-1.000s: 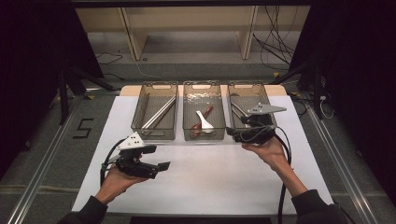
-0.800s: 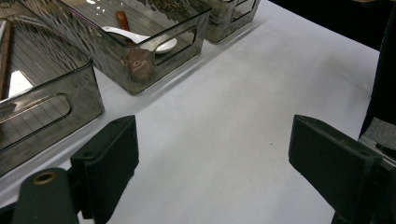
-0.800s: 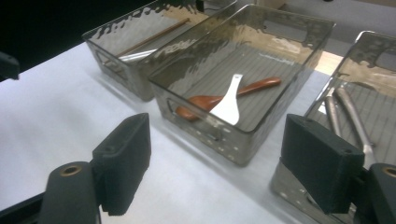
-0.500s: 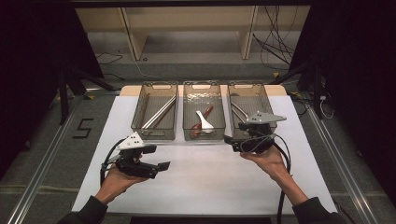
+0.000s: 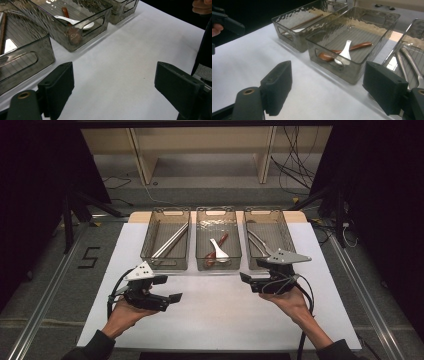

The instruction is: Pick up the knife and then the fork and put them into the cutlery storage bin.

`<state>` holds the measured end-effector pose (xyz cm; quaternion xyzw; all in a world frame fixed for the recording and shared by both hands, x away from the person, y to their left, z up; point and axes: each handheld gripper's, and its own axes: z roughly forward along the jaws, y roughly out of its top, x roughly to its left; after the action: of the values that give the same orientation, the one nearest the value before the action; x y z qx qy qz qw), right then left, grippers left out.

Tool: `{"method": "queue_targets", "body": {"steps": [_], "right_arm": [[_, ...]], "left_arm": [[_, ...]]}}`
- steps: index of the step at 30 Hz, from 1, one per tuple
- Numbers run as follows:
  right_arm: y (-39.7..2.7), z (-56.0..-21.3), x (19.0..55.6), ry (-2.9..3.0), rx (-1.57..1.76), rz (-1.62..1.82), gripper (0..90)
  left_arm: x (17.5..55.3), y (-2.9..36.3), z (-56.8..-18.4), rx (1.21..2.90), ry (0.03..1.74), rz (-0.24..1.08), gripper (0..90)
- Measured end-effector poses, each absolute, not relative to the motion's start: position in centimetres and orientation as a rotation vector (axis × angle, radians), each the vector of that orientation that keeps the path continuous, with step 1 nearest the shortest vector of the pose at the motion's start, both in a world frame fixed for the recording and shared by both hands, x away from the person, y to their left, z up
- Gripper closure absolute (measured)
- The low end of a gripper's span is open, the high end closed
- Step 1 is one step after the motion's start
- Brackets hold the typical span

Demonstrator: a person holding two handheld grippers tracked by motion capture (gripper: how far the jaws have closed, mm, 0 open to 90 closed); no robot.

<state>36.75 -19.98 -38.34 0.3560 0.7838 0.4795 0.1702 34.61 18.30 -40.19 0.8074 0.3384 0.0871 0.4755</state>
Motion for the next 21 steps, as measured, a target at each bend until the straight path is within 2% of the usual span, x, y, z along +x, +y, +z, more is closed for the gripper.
{"method": "queue_targets", "body": {"steps": [21], "right_arm": [[-21.2, -39.6, 33.6, 2.197, 0.998, 1.397, 22.0]], "left_arm": [[34.6, 18.4, -40.1, 1.953, 0.823, 0.203, 15.6]]}}
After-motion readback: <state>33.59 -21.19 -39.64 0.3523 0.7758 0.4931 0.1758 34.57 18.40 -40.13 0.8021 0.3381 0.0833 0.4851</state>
